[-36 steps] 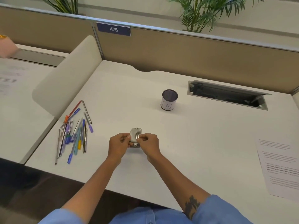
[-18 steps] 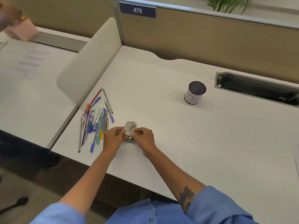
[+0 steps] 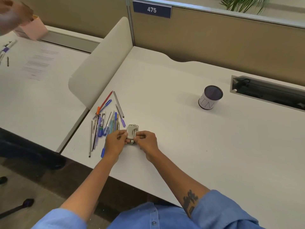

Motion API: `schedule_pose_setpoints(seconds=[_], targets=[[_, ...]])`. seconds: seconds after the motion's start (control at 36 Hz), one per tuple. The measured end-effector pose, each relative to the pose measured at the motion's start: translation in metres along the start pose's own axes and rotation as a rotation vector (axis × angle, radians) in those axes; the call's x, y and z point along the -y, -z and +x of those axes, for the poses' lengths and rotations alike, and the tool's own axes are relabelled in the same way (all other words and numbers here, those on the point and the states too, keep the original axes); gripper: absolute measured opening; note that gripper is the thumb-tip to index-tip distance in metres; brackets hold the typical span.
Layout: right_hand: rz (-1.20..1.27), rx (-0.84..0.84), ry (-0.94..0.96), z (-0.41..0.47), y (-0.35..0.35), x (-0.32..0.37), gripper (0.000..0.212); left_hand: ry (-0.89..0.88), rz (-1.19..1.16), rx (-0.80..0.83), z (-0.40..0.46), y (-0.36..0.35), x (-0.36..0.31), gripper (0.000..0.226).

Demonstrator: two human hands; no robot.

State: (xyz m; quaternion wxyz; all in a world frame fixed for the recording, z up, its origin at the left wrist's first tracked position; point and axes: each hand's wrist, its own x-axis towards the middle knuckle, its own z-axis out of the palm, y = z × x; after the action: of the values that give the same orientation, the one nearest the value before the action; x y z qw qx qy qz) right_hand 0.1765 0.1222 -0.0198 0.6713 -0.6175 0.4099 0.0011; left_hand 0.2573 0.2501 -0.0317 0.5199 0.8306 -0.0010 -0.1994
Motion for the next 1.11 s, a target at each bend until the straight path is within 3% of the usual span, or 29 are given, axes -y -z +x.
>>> schedule_pose_setpoints(seconds=[0.31, 0.42, 0.58, 0.75, 1.11], targets=[[0.009, 0.033, 0.007, 0.005, -0.008, 0.002, 0.028, -0.006, -0.004, 0.006, 0.003, 0.009, -0.003, 0.025], [0.011, -0.015, 0.053, 0.004, -0.003, 0.002, 0.023, -0.088, 0.201, -0.049, 0.002, 0.009, -0.003, 0.027], [-0.506, -0.18, 0.446, 0.0, 0.023, -0.013, 0.034, -0.47, 0.568, -0.127, -0.013, -0.009, -0.01, 0.054], [-0.953, -0.258, 0.601, -0.004, 0.066, -0.035, 0.069, -0.684, 0.758, -0.025, -0.036, -0.049, -0.015, 0.079], [-1.027, -0.371, 0.458, -0.043, 0.19, -0.072, 0.076, -0.807, 0.777, 0.28, -0.084, -0.145, -0.023, 0.083]])
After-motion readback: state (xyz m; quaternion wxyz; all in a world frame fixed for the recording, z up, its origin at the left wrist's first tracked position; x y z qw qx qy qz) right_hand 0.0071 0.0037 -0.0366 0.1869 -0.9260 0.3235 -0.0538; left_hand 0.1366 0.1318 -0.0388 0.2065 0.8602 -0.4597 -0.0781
